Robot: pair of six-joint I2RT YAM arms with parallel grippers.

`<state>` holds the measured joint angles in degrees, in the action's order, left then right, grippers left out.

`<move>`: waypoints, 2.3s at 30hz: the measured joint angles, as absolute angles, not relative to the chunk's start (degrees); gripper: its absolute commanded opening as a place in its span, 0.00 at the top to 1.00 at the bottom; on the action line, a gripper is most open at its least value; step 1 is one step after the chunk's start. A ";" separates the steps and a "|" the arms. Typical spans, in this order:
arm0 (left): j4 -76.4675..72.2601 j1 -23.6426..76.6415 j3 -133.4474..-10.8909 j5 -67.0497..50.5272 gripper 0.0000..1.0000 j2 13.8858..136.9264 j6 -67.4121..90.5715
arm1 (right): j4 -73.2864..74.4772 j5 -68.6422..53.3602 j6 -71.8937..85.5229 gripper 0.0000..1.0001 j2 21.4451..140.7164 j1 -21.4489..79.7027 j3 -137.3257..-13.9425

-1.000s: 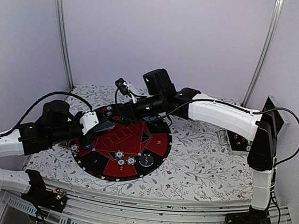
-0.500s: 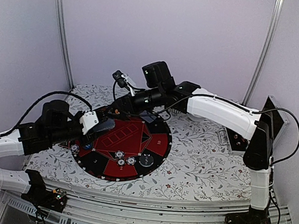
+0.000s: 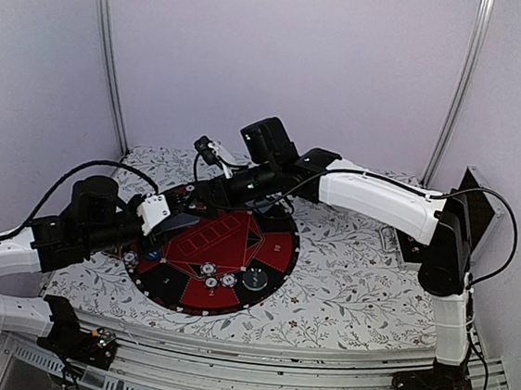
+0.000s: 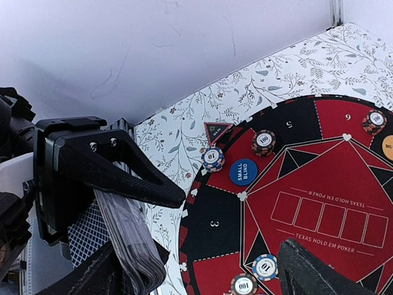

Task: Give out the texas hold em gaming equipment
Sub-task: Pick up the poker card from the face-down deck piles.

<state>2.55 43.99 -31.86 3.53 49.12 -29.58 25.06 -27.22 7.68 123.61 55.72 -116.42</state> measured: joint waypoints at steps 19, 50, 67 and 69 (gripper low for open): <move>2.35 43.99 -31.86 3.60 0.49 49.12 -29.58 | 26.39 -32.21 6.37 0.59 121.58 54.85 -115.74; 2.17 43.99 -31.86 3.92 0.48 49.54 -29.56 | 26.74 -39.51 8.43 0.98 117.16 52.27 -114.54; 2.17 43.99 -31.86 3.95 0.48 49.54 -29.54 | 20.49 -43.57 11.25 0.98 107.94 47.22 -107.37; 2.20 43.99 -31.88 3.97 0.48 49.54 -29.52 | 18.90 -42.35 12.03 0.98 105.71 44.97 -104.33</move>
